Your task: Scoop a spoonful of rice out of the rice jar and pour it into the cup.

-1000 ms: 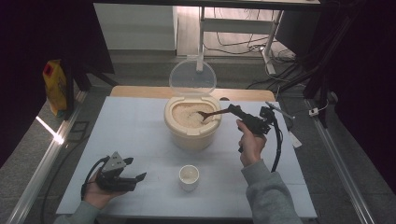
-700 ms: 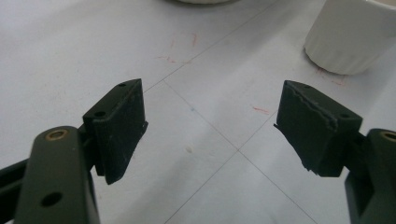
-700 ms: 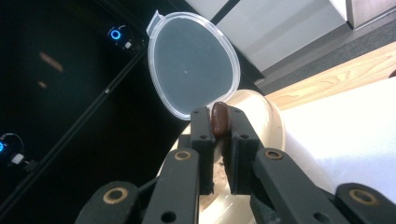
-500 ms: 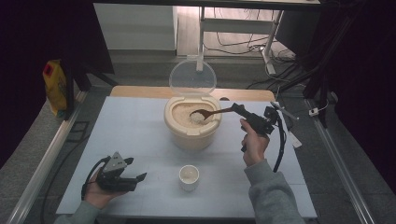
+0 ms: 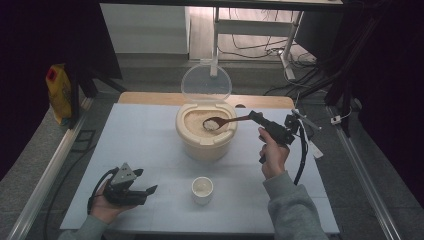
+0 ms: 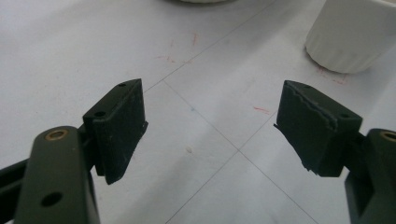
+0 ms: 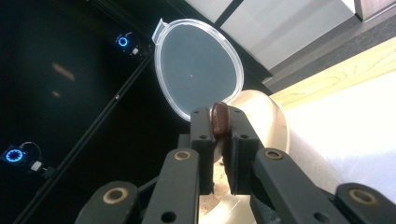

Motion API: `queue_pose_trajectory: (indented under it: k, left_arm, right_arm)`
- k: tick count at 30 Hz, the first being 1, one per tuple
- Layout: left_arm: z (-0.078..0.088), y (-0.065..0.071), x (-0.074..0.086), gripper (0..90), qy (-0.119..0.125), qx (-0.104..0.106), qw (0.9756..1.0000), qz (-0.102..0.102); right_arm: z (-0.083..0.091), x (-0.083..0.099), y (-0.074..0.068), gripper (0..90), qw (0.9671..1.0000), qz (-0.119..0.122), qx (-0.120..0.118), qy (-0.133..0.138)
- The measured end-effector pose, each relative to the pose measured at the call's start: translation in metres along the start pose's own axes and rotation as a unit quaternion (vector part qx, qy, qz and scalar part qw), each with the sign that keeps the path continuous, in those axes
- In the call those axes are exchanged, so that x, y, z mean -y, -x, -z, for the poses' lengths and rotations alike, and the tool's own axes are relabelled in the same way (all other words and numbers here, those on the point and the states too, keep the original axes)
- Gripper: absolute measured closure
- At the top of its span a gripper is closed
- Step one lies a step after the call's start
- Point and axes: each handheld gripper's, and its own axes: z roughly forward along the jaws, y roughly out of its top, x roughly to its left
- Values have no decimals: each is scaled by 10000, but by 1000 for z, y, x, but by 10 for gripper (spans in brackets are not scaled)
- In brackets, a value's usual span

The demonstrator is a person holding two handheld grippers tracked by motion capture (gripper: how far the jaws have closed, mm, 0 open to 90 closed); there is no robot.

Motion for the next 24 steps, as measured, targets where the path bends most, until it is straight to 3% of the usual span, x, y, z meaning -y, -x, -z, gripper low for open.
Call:
queue_pose_trajectory:
  k: [13, 24]
  left_arm:
    - [-1, 0, 0, 237, -17, -6, 10000, -5]
    - [-2, -1, 0, 237, -26, -7, 10000, -5]
  right_arm:
    - [8, 4, 3, 830, 9996, -242, -161, 0]
    - [20, 11, -6, 830, 9992, -169, -329, -143]
